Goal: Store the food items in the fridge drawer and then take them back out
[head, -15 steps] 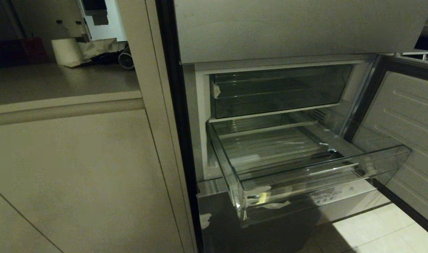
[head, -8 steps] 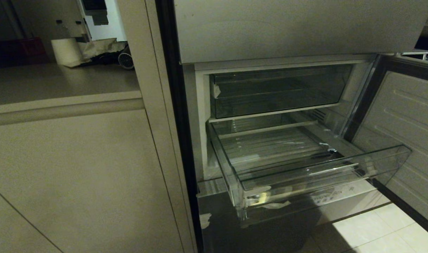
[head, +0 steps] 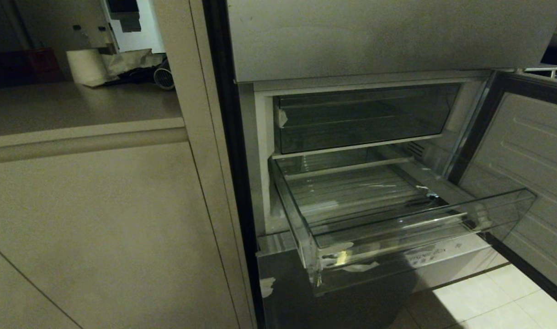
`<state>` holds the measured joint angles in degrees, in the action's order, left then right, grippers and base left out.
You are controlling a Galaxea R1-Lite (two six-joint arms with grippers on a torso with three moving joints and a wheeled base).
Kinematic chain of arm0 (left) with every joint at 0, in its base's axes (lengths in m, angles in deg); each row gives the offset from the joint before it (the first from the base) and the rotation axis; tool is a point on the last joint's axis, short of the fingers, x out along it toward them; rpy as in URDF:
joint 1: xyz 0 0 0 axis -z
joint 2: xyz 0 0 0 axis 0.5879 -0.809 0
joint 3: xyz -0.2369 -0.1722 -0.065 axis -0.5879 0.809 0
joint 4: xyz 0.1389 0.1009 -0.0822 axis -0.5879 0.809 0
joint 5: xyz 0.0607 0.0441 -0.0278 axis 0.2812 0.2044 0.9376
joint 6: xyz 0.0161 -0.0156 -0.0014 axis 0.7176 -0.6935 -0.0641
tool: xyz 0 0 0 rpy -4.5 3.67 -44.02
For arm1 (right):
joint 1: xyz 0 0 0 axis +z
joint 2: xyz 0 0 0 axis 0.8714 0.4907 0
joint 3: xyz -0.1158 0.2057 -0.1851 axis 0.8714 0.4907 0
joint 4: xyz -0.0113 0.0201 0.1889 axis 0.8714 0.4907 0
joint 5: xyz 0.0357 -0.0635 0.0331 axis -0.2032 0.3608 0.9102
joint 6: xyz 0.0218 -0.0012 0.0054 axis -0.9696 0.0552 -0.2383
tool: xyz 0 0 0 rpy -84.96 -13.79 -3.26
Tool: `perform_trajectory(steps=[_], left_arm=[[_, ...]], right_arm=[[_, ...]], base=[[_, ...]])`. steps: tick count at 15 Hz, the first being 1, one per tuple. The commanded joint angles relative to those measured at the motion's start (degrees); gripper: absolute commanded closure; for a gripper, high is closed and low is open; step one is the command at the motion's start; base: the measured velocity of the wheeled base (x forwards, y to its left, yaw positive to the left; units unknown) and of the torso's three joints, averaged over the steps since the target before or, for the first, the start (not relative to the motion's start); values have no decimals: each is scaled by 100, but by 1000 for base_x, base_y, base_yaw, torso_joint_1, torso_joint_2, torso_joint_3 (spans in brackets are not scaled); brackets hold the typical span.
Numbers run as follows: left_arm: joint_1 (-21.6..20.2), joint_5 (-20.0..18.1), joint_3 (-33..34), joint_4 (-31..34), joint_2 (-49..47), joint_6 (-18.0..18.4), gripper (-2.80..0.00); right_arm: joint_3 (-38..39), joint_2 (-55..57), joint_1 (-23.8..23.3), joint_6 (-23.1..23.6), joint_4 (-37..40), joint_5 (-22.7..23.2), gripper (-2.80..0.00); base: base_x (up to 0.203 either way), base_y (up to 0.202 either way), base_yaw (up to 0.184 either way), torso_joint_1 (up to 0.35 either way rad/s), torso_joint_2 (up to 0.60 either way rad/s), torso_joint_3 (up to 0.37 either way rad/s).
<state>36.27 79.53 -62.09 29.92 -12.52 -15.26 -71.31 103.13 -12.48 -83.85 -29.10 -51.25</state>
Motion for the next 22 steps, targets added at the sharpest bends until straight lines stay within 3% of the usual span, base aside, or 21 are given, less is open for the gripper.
perform_trajectory(steps=[1,3,10,14,22], left_arm=[[0,2,6,1,-9,0,0],[0,2,1,1,-9,0,0],[0,2,1,1,-9,0,0],[0,2,1,1,-9,0,0],[0,2,1,1,-9,0,0]], right_arm=[[164,712,-1620,-254,-415,750,0],[480,1372,-2412,-389,-1249,1042,0],[682,3425,-3701,-297,-2491,1226,0],[738,4160,-4285,-35,-2617,1469,0],[1161,4783,-4944,357,-2609,1704,0]], base=[[0,0,0,0,0,0],[0,0,0,0,0,0],[0,0,0,0,0,0],[0,0,0,0,0,0],[0,0,0,0,0,0]])
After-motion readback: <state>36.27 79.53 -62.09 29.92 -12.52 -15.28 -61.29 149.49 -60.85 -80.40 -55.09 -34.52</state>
